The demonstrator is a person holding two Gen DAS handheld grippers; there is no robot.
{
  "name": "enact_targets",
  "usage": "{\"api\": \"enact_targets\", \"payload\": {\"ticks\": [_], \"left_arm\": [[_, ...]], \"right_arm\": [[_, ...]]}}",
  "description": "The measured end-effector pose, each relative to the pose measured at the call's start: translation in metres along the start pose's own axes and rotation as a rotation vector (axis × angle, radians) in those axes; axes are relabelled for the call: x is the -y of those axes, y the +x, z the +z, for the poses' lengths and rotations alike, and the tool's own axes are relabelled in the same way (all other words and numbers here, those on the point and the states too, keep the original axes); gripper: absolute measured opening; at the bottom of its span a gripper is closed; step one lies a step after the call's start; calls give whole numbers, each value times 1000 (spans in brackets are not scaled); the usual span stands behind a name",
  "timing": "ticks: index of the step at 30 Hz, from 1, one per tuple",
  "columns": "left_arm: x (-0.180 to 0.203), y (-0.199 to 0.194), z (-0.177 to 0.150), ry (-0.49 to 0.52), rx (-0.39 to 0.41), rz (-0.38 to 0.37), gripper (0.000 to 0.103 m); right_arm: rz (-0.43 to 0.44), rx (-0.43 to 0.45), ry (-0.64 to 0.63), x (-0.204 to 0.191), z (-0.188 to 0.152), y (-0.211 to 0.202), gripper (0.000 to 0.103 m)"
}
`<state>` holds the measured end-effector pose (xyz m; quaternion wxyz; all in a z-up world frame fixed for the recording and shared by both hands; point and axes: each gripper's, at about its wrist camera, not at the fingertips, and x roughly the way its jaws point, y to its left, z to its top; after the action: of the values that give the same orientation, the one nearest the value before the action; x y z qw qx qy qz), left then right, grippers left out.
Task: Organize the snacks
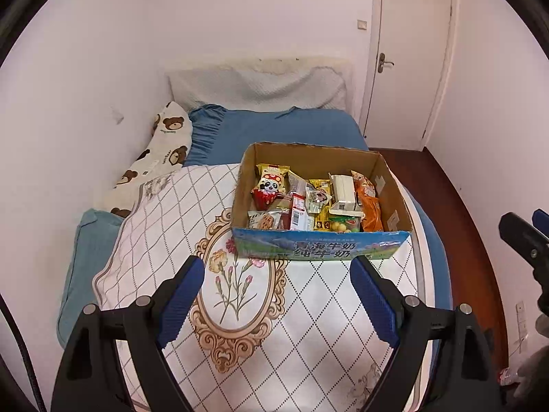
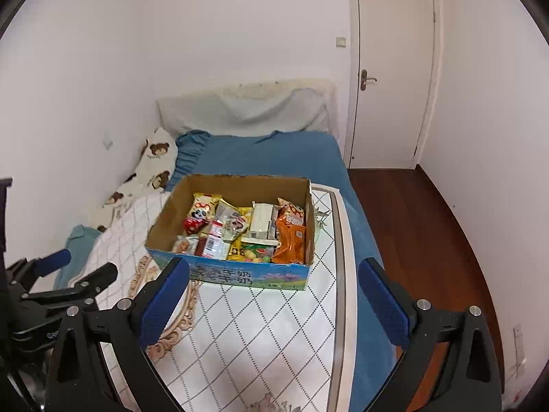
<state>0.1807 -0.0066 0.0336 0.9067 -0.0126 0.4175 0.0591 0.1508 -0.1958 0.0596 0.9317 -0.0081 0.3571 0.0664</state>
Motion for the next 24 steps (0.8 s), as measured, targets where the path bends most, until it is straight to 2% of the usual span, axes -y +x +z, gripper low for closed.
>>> {"api": "enact_targets", "payload": {"ticks": [7, 19, 21, 22, 24], "left_arm": [[-6, -34, -8, -24, 45, -16, 87], [-5, -58, -15, -20, 79, -21, 87], [-5, -57, -15, -18, 77, -23, 91], [-5, -55, -14, -20, 78, -27, 101], [-4, -51, -11, -23, 82, -19, 103]], "right_arm": [[1, 42, -5, -7, -10, -39, 101], [7, 21, -12, -11, -22, -43, 101], [11, 16, -12, -11, -23, -40, 101], [11, 16, -11, -12, -23, -38, 101], [9, 17, -11, -12, -22, -35, 102]]}}
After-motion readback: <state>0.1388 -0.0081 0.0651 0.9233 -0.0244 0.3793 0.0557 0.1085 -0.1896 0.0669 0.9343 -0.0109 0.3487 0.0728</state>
